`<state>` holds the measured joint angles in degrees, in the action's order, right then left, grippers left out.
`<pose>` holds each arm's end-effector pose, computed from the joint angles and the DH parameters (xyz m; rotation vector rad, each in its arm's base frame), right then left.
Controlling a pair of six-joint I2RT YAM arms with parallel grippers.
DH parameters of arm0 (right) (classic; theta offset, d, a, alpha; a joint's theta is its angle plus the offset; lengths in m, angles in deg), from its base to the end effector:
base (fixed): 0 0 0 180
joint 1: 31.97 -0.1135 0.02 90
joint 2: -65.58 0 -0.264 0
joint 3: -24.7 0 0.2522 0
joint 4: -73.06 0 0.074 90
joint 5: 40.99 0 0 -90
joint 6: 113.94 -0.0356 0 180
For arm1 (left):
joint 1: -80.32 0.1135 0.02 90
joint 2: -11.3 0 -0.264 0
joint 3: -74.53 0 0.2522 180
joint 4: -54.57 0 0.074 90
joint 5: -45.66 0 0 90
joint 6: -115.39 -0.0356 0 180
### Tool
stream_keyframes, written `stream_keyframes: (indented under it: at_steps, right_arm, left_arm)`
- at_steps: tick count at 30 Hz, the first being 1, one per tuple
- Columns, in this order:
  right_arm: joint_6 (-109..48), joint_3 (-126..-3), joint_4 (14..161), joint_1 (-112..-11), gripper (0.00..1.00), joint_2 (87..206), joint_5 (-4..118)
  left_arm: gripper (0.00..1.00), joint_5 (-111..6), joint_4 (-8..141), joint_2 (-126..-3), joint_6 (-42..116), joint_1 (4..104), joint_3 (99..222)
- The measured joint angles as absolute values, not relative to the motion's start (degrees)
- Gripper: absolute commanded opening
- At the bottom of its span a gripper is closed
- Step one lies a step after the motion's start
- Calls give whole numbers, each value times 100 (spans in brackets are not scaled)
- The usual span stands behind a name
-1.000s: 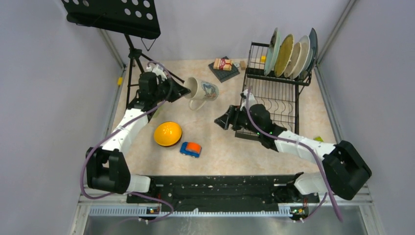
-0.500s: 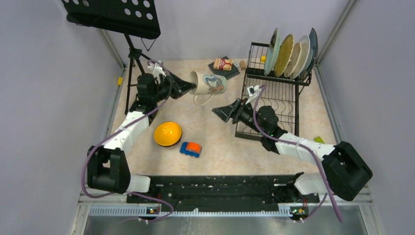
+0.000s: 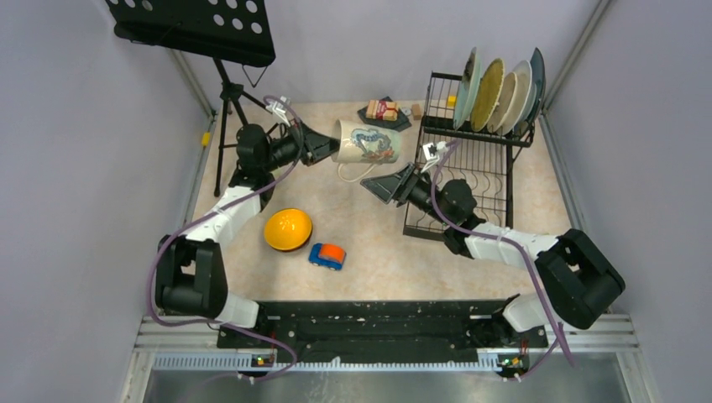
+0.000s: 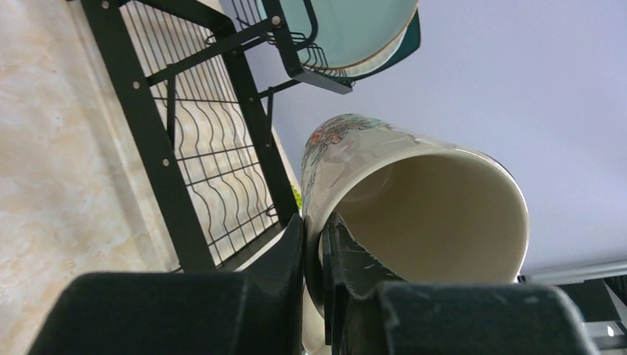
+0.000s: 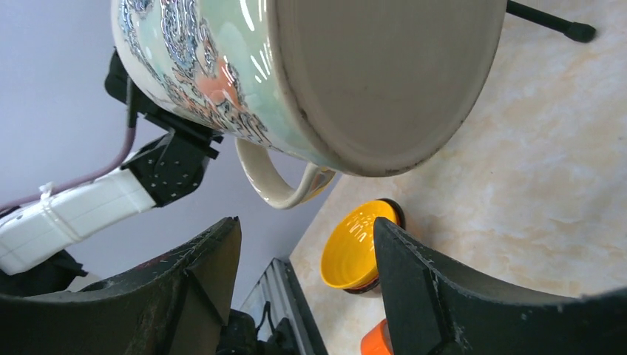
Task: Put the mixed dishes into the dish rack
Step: Turn the cup upside down in the dish rack.
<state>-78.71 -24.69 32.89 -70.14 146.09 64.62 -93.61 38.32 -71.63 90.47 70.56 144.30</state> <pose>0.2294 0.1925 0.2606 -0.0232 1.6066 1.4977 0.3208 -0.0826 0.3233 -0.0576 1.7983 -1.6285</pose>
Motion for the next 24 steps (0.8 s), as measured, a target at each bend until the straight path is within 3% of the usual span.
stream_keyframes:
  at_steps: [24]
  right_arm:
    - [-7759,-2699,2312,-7001,59,14683,6548]
  left_arm:
    - [0,-9899,2197,-7366,10096,7017,14419]
